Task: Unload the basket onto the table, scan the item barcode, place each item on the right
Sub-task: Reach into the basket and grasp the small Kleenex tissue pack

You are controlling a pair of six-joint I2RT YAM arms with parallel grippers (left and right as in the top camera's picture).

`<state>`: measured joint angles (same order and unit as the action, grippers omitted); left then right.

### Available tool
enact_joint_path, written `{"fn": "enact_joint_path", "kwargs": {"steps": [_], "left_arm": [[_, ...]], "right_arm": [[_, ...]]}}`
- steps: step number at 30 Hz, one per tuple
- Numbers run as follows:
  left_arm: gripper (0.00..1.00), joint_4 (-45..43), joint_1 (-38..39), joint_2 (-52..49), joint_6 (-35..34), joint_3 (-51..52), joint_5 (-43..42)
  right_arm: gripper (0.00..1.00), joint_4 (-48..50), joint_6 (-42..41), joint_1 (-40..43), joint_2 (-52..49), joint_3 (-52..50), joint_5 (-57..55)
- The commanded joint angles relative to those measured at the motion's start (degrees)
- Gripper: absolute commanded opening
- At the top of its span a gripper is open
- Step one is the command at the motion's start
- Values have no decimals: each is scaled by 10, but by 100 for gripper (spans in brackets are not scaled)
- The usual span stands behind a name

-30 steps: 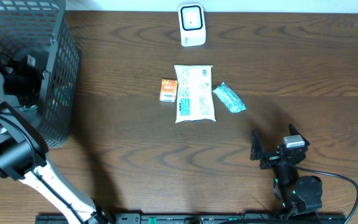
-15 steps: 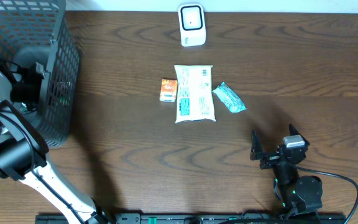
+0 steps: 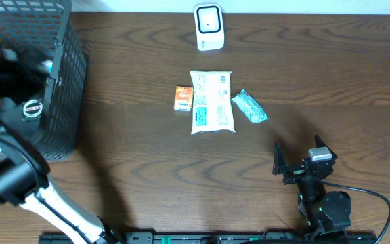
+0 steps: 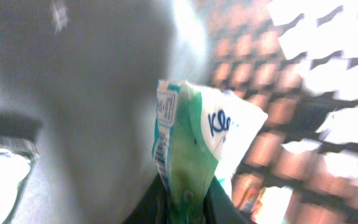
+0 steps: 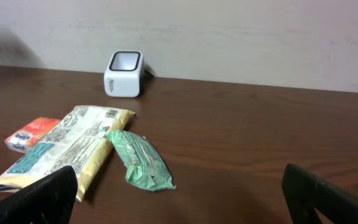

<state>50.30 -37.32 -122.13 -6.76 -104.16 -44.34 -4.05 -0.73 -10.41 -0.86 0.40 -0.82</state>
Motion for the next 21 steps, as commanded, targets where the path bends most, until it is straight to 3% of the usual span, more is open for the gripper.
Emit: {"fn": "enact_joint_path", "kwargs": {"steps": [1,6,11,16,21], "left_arm": [[7,-41,-30,112,-170,-38,-31],[7,-92,-44,223,-265,-38,-31],[8,-125,-30,327,-316,-38,-46],[7,-178,20,404,-317,-38,-73],[7,-195,123,447,-279,-38,-73]], "right_arm": [[99,-2,6,6,1,-1,3],[99,-2,6,6,1,-1,3],[99,-2,6,6,1,-1,3],[99,-2,6,6,1,-1,3],[99,-2,6,6,1,-1,3]]}}
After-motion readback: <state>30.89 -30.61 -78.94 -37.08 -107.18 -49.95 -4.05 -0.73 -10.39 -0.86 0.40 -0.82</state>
